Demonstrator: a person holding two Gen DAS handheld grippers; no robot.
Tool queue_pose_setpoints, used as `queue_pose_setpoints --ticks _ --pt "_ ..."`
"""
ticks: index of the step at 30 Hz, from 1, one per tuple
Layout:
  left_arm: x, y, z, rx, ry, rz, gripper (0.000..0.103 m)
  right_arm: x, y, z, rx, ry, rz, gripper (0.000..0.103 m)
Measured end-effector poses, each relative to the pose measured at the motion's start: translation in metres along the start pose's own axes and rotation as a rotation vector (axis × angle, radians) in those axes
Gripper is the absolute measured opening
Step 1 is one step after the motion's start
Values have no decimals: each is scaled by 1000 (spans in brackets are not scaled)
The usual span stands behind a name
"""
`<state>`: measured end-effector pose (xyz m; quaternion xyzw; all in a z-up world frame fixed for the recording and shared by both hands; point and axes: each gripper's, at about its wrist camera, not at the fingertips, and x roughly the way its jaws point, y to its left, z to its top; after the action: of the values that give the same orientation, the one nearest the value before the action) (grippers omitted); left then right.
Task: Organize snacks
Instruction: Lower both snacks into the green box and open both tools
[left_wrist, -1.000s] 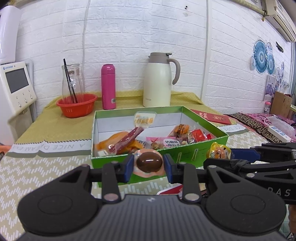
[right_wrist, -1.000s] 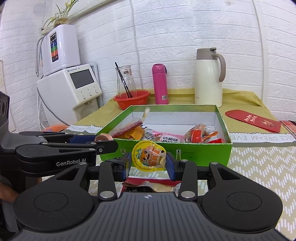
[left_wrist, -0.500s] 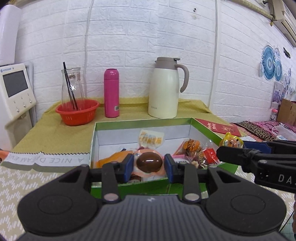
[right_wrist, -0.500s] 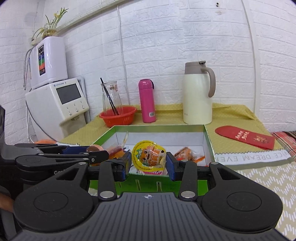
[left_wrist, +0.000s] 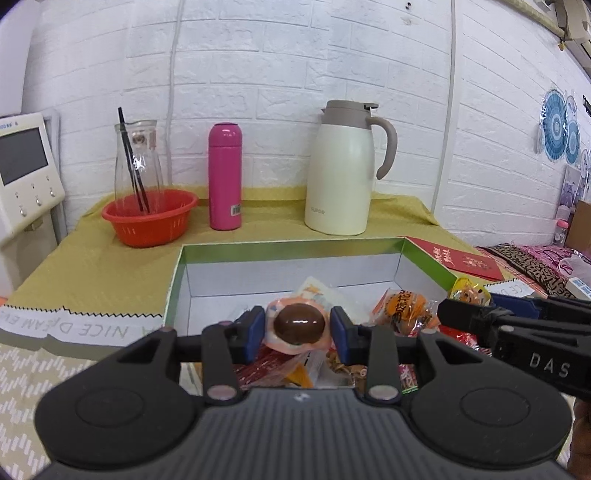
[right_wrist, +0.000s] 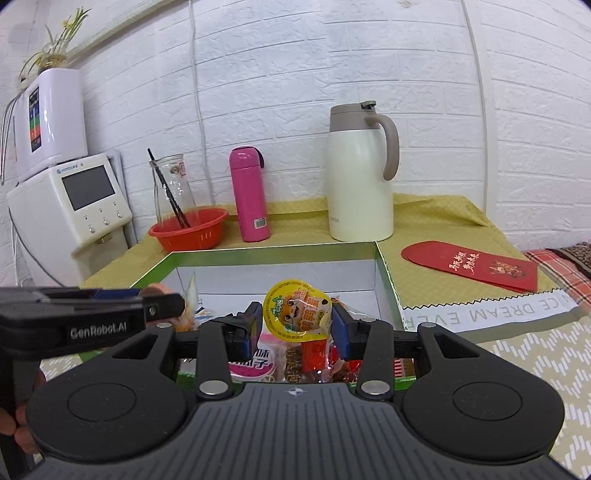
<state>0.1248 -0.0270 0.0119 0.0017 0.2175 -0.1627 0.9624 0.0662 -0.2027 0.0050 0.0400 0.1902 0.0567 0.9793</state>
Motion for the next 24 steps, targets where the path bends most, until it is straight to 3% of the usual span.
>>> queue_pose_setpoints --ticks 9,12,14,24 --pt "11 -3 -4 20 -4 3 44 15 0 -2 -48 50 -10 71" --pt "10 -1 -5 13 -12 4 49 15 -4 0 -22 60 4 81" --pt "8 -1 -4 16 -22 7 51 15 -8 0 9 54 21 103" --pt "-14 -1 1 33 -73 36 60 -11 -14 6 22 -54 39 103"
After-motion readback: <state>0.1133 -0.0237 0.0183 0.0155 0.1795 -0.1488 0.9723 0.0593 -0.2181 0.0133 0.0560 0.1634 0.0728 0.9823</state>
